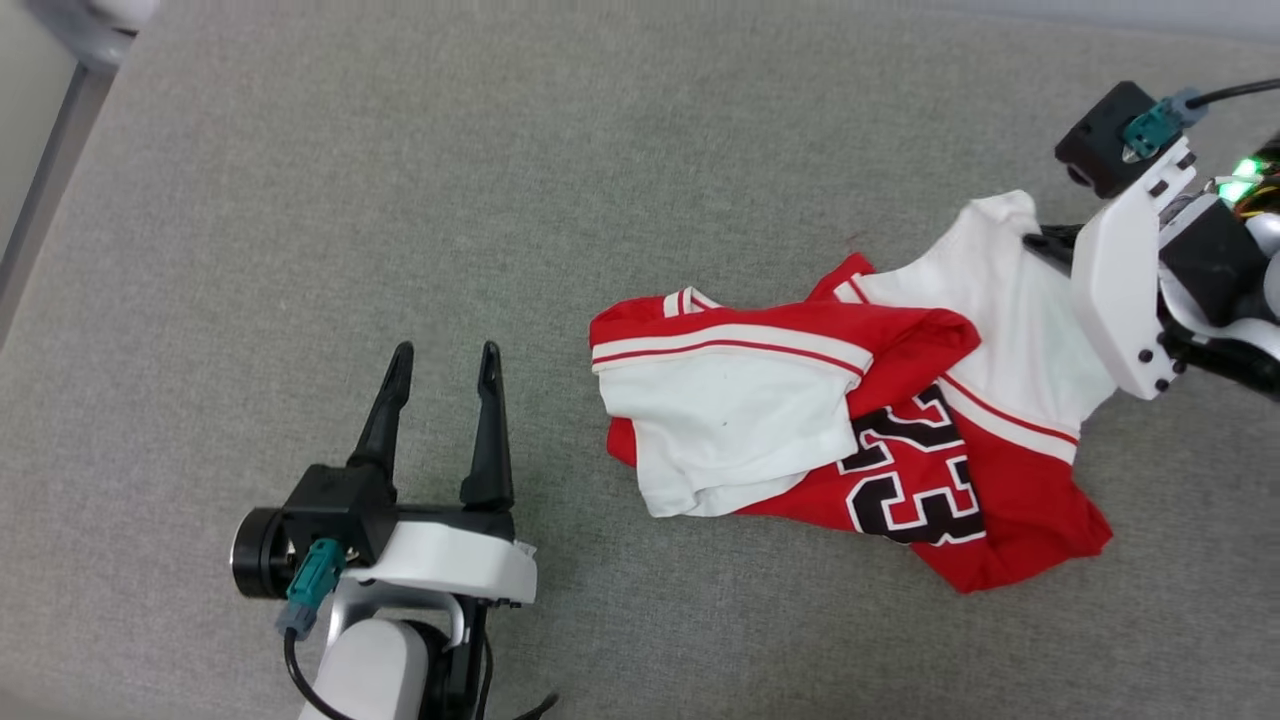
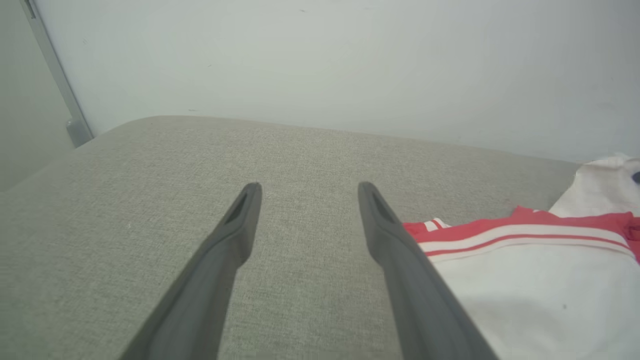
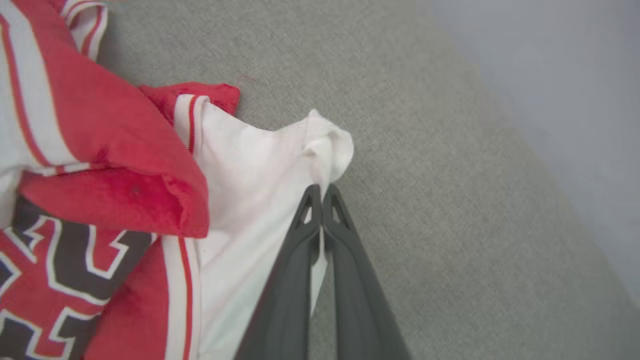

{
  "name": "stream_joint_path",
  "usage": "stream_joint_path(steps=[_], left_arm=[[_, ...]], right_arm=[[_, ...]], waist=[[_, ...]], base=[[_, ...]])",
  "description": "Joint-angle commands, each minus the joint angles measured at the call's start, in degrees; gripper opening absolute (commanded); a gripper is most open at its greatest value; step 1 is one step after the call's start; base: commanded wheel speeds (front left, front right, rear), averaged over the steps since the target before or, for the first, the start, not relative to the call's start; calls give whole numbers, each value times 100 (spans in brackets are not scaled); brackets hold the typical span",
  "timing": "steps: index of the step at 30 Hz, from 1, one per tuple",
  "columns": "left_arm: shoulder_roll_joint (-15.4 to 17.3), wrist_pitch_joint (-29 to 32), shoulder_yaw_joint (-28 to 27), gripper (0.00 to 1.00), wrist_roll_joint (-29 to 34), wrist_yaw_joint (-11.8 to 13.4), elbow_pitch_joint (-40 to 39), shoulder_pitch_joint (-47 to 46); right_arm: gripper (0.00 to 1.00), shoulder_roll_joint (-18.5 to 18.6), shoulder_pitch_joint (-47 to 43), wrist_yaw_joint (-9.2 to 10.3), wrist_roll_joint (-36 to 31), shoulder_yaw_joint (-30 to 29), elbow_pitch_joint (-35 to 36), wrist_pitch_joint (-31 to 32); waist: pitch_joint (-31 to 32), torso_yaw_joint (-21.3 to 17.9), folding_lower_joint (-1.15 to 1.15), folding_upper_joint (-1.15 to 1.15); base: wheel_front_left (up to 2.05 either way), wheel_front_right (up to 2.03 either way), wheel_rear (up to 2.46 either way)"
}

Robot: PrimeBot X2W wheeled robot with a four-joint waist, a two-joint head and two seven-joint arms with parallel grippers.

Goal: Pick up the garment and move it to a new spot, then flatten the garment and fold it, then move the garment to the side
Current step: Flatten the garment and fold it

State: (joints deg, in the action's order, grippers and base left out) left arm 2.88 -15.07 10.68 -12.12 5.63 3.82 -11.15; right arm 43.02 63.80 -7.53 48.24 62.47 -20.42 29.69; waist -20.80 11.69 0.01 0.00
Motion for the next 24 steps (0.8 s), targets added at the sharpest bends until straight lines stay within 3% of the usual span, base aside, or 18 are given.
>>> stream_joint_path(steps=[1,5,12,18,24], left_arm=[[-2,-15,-42,100,46,10,21,91],[-2,-15,-158,100,92,-22,23,304],[-2,-15,-280,100,117,-69,-15,495],[-1,-15,-304,100,148,-113,-9,519],[-1,-15,-324,100,184,-155,11,486]], right_arm=[[0,86,23,8,44,98,111,-110],[0,405,5,8,149,225,699,-503],[0,1106,-681,8,455,-386,1186,-1135],[0,1547,-1847,8,862,-1254,706,-1581],[0,1415,-2984,8,1306,-1809,-233,-1727]], waist=[[204,-128,-1,0],[467,-320,-1,0],[680,-601,-1,0],[710,-740,-1,0],[675,-794,-1,0]], base=[[0,0,0],[0,0,0],[0,0,0],[0,0,0],[0,0,0]])
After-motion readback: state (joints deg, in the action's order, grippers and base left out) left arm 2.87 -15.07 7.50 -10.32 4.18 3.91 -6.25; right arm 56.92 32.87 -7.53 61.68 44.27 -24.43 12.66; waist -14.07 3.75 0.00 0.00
